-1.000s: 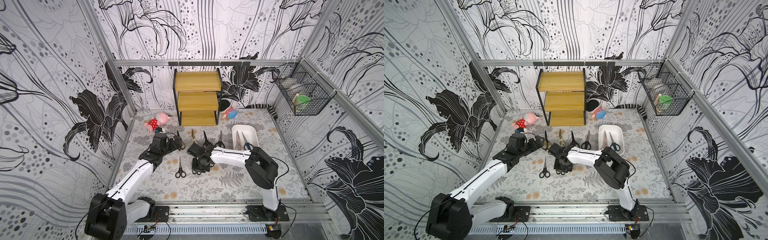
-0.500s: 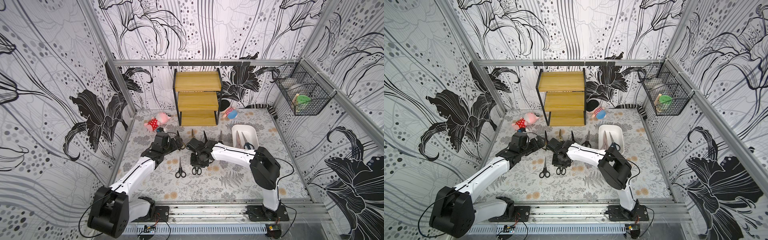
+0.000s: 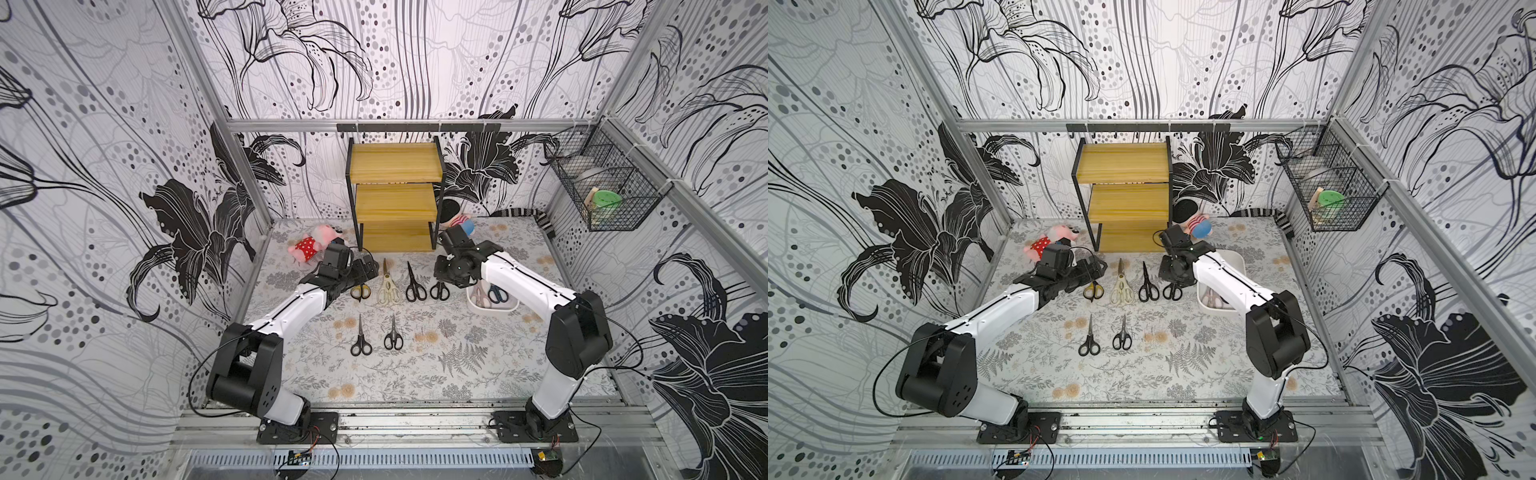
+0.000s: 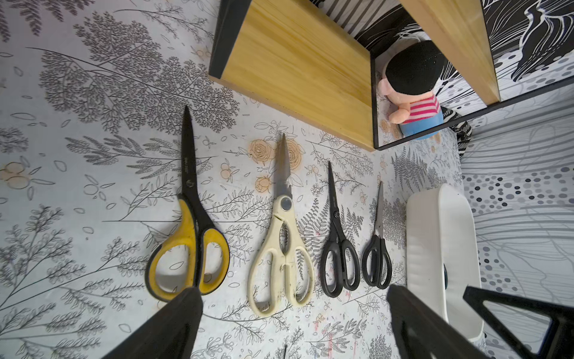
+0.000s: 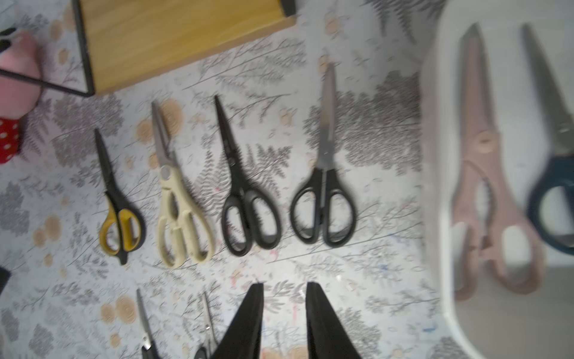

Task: Take the scissors out of the storage box
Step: Pick up the scissors from the storage box.

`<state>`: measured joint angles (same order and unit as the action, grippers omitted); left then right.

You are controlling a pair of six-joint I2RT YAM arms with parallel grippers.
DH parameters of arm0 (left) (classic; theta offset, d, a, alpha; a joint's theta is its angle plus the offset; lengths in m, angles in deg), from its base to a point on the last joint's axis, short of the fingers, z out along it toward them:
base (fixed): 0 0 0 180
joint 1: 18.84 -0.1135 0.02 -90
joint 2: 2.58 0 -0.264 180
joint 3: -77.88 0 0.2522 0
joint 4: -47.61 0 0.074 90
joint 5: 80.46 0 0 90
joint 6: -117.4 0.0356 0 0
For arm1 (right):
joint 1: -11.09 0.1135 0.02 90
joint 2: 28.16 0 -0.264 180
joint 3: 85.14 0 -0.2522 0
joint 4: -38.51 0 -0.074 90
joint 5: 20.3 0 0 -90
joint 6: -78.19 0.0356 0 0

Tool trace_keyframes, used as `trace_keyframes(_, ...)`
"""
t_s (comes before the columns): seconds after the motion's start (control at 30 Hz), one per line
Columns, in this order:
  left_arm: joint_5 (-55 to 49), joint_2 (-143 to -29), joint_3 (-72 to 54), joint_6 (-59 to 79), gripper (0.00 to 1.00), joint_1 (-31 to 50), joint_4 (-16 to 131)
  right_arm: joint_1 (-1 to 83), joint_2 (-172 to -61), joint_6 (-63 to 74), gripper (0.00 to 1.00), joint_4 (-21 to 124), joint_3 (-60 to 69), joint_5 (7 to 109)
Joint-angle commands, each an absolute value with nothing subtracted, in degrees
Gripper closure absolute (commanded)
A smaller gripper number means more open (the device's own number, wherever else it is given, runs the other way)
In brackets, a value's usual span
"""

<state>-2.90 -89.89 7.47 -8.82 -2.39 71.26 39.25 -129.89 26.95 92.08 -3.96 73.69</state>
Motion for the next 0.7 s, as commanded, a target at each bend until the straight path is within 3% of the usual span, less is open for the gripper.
trace_keyframes(0.0, -4.7, -92.0, 5.1, -7.1, 0.02, -1.7, 68.5, 34.4, -129.2, 20.0, 0.74, 97.7, -5.3, 76.0)
trace_keyframes(0.33, -6.1, -99.9, 0.8, -6.6, 0.02, -1.5, 68.4, 21.2, -131.9, 16.8, 0.78, 99.6, -0.6, 76.2)
trace_keyframes(0.67, -6.4, -107.1, -5.4, -8.7, 0.02, -0.8, 68.1, 20.3, -137.1, 25.1, 0.74, 96.2, 1.6, 75.6)
